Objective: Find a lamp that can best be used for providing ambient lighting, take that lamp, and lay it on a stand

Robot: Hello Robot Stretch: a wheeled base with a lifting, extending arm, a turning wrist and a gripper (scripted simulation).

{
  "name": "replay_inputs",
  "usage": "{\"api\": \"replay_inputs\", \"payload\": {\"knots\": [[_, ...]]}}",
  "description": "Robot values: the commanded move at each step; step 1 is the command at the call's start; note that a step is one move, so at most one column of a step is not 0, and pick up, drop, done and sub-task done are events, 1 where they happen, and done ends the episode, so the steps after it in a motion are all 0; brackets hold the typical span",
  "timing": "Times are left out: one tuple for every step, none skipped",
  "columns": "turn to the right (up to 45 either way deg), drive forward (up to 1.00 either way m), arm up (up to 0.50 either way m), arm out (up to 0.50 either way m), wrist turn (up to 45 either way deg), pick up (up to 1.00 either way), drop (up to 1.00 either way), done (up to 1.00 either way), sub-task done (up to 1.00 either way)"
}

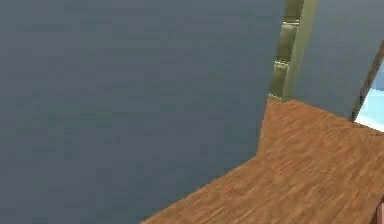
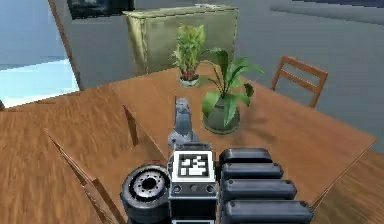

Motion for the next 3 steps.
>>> {"api": "replay_inputs", "payload": {"knots": [[0.0, 0.50, 0.00, 0.00, 0.0, 0.00, 0.00, 0.00, 0.00], [45.0, 0.00, 0.00, 0.00, 0.0, 0.00, 0.00, 0.00, 0.00], [3.0, 0.00, 0.00, 0.00, 0.0, 0.00, 0.00, 0.00, 0.00]]}}
